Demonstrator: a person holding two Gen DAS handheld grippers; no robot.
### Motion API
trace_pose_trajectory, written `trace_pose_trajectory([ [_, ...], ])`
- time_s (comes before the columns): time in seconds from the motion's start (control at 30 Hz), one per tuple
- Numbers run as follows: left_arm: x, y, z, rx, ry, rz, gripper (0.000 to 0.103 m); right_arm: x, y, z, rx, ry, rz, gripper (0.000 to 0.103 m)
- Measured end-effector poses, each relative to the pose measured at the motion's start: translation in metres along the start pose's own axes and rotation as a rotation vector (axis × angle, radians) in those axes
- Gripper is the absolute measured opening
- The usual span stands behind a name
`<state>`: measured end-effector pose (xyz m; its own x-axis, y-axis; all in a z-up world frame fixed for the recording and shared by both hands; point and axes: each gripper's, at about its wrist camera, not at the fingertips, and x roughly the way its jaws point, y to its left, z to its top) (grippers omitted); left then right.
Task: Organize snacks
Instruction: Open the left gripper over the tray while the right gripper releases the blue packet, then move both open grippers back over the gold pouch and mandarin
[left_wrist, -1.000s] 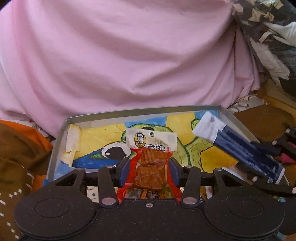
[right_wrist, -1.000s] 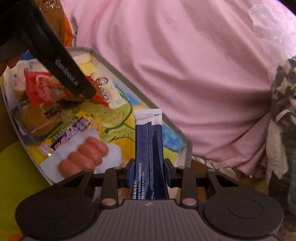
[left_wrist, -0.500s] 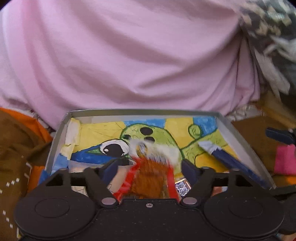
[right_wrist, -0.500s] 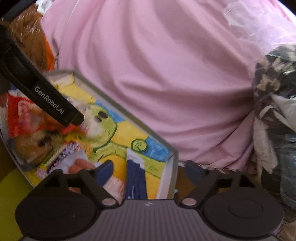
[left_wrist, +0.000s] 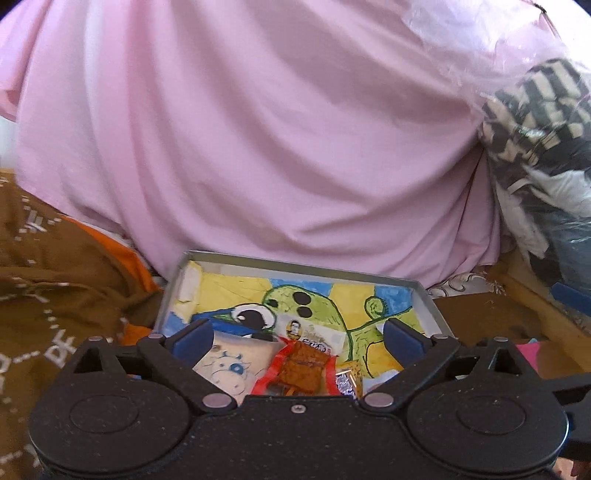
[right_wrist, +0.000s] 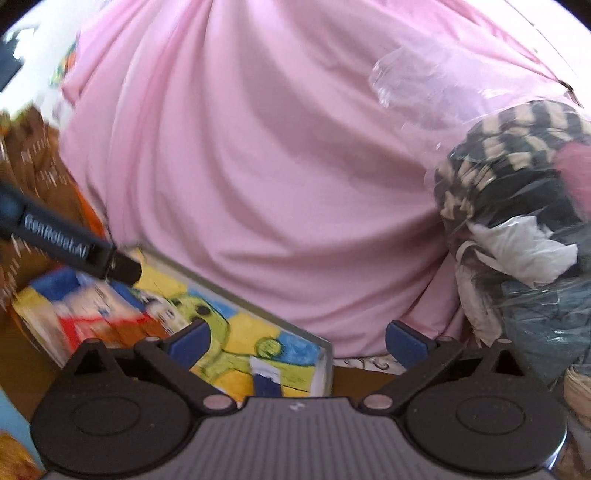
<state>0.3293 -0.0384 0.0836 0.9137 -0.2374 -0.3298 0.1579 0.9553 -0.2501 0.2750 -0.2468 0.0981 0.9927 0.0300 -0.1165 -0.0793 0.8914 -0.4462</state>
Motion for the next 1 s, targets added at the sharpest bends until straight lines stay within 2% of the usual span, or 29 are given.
trace_pose_trajectory([
  [0.2, -0.045, 0.008, -0.003, -0.004, -0.021, 0.046, 0.101, -0.04, -0.005, 0.01, 0.1, -0.057, 0.022, 0.103],
  [0.5, -0.113, 0.018, -0.018, -0.015, -0.066, 0.089, 0.102, -0.096, -0.001, 0.007, 0.185, -0.078, 0.069, 0.103],
  [0.73, -0.154, 0.014, -0.046, -0.011, -0.051, 0.098, 0.102, -0.134, 0.007, -0.001, 0.234, -0.05, 0.083, 0.103],
  [1.0, -0.178, 0.012, -0.076, -0.019, 0.001, 0.119, 0.102, -0.169, 0.027, -0.021, 0.246, -0.025, 0.109, 0.103],
])
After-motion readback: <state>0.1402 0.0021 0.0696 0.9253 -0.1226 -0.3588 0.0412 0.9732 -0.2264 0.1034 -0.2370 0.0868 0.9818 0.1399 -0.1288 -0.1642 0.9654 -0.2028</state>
